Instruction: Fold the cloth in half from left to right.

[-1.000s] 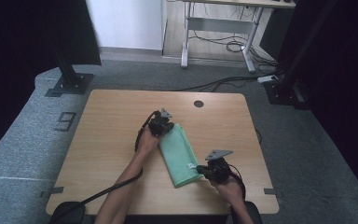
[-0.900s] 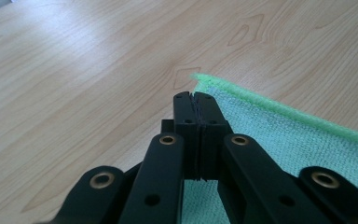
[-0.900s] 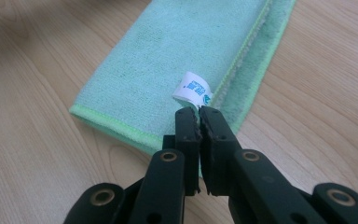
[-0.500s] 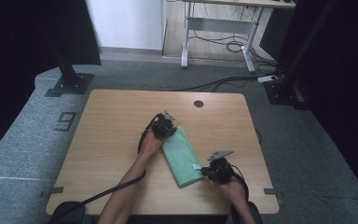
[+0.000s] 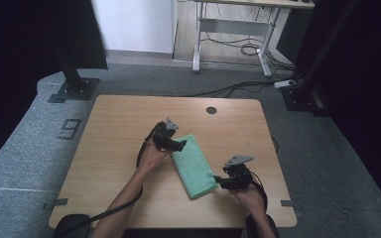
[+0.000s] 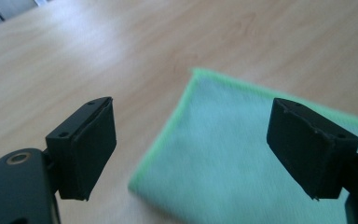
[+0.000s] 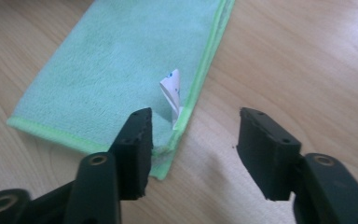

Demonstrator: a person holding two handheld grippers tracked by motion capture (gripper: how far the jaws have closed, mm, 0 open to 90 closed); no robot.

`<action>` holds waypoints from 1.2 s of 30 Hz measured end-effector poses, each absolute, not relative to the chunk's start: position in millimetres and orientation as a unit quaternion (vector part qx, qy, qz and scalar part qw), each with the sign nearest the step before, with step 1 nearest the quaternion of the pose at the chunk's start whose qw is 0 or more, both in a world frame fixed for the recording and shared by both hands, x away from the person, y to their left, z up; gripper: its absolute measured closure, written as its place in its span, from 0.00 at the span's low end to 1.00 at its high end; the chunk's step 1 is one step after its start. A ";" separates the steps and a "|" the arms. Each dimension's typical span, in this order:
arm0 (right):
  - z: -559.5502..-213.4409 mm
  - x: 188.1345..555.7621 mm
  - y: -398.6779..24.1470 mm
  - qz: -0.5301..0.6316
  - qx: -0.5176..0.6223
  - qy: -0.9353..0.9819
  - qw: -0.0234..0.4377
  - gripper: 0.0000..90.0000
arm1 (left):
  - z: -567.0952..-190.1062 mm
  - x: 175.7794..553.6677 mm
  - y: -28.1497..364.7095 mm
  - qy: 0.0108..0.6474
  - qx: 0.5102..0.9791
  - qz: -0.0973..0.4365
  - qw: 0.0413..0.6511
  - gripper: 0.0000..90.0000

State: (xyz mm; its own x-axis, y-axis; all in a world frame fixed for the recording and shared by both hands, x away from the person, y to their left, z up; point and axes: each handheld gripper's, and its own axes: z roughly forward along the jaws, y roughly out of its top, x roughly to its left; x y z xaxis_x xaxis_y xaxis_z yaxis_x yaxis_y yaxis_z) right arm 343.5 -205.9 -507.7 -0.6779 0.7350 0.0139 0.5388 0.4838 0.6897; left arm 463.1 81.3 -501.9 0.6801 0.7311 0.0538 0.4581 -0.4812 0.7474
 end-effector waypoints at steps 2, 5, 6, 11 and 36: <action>-505.0 344.1 -206.6 0.343 0.373 0.850 0.145 0.47 | -505.5 452.7 86.6 0.353 0.843 0.185 0.361 0.16; -501.4 343.6 -208.7 0.340 0.372 0.851 0.147 0.45 | -510.9 441.5 92.6 0.354 0.845 0.182 0.358 0.16; -499.8 343.1 -210.1 0.340 0.372 0.851 0.150 0.44 | -512.9 438.3 94.7 0.356 0.844 0.180 0.358 0.16; -491.4 340.9 -215.2 0.358 0.374 0.844 0.143 0.42 | -524.4 430.5 98.9 0.358 0.847 0.177 0.352 0.16; -538.2 360.7 -200.6 0.315 0.348 0.876 0.108 0.33 | -544.5 416.1 94.5 0.356 0.858 0.166 0.331 0.16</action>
